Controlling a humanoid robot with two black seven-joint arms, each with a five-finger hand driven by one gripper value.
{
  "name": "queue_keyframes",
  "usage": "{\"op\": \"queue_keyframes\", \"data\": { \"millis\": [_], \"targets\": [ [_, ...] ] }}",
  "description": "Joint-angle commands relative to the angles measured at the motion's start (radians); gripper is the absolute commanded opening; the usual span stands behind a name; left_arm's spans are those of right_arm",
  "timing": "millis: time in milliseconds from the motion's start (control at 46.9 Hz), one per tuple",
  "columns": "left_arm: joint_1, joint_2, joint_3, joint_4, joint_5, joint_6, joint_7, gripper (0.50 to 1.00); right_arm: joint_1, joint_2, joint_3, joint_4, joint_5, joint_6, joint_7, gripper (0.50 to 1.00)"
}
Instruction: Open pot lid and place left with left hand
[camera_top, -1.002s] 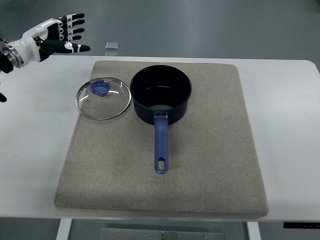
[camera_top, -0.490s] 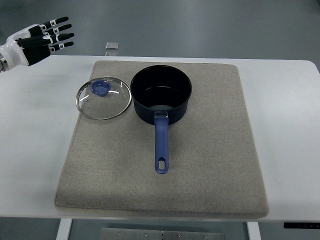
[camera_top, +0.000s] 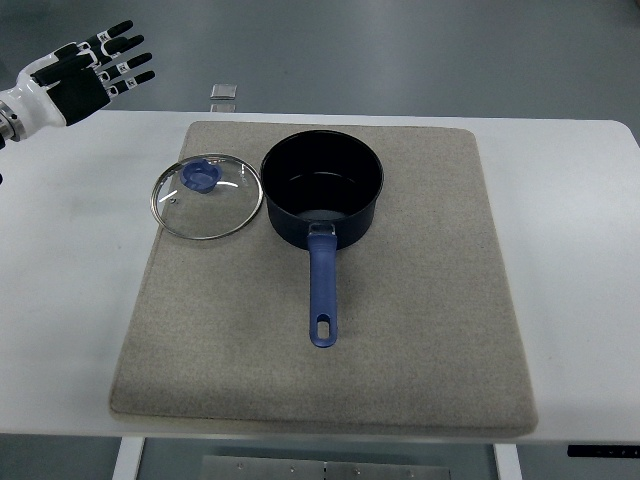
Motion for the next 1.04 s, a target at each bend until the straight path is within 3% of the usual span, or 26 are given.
{"op": "queue_keyframes", "data": {
  "millis": [0, 1023],
  "targets": [
    [0.001, -0.011, -0.001, 0.0, 0.0, 0.0, 0.0, 0.994, 0.0, 0.0, 0.0, 0.0, 0.0, 0.0, 0.0, 0.915],
    [0.001, -0.011, -0.003, 0.004, 0.001, 0.0, 0.0, 0.994, -0.002, 0.0, 0.006, 0.023, 0.003, 0.015, 0.003, 0.915]
  ]
}}
